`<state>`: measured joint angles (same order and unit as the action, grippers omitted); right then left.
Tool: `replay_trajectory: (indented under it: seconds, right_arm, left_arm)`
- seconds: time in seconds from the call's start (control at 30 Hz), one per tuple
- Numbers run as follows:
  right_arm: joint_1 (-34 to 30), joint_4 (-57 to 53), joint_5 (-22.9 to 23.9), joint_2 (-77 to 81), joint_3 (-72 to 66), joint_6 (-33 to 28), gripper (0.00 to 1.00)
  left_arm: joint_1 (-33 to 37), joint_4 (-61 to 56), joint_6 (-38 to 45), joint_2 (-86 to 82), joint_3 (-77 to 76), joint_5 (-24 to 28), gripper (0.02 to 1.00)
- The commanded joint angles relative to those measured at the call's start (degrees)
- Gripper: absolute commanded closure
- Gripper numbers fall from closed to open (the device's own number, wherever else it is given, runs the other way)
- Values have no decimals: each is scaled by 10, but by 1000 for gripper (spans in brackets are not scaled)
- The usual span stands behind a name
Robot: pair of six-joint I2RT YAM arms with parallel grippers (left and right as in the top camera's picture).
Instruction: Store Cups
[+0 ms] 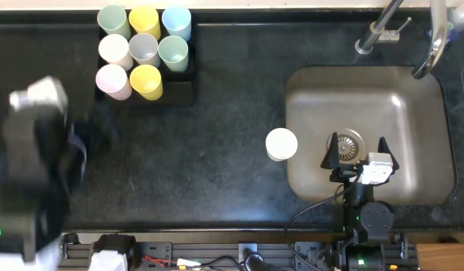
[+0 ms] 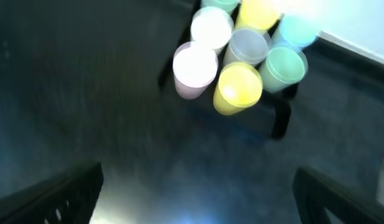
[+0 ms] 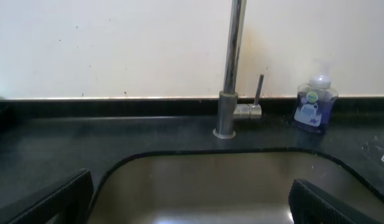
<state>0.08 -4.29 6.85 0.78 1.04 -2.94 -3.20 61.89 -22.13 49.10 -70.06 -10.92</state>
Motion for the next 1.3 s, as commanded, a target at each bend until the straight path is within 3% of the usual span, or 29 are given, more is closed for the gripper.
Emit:
replay_trajectory:
  seconds: [0.03, 0.23, 0.33, 0.5, 1.3]
  right_arm:
    - [-2, 3, 0, -5, -8, 6, 3]
    - [-2, 3, 0, -5, -8, 6, 3]
    - [-2, 3, 0, -5, -8, 6, 5]
    - [-2, 3, 0, -5, -8, 6, 5]
    - [-2, 3, 0, -5, -8, 6, 5]
  left_arm:
    - [6, -170, 121, -161, 241, -1, 20]
    - [6, -525, 121, -334, 545, 89, 20]
    - [6, -617, 121, -401, 630, 106, 20]
    - [6, -578, 121, -491, 672, 109, 20]
    - [6, -571, 163, -489, 696, 113, 20]
